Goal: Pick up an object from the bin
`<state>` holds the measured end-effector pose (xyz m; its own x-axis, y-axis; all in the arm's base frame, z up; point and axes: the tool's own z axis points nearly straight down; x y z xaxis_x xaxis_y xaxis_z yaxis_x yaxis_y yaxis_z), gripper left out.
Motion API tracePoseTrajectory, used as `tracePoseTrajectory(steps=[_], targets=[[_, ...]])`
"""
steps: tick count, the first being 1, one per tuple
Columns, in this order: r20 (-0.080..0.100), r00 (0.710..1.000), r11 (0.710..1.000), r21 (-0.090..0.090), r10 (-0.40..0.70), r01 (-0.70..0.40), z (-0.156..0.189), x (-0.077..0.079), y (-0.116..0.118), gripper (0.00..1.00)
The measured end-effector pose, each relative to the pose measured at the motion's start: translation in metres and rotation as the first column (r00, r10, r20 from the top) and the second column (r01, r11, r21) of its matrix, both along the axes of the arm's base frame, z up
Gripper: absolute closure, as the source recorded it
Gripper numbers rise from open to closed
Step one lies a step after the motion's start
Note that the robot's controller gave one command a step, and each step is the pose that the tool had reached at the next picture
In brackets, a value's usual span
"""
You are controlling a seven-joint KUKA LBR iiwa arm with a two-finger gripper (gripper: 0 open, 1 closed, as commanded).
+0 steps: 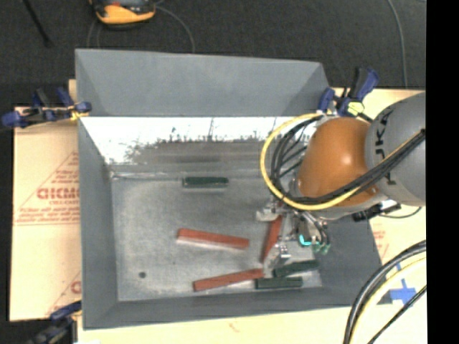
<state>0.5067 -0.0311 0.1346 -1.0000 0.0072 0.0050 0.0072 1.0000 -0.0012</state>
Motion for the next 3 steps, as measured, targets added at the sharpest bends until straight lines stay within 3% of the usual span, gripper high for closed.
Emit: tracePoseTrajectory(steps=[1,2,3], targets=[[0.008,1.0,1.0,-0.001,0.001,-0.001,0.004,0.002,0.0,0.0],[0.007,0.991,0.991,0.006,-0.133,0.133,-0.051,-0.026,-0.001,1.0],[0.05,0.99,0.991,0.006,-0.135,0.135,-0.049,-0.016,-0.002,0.0]])
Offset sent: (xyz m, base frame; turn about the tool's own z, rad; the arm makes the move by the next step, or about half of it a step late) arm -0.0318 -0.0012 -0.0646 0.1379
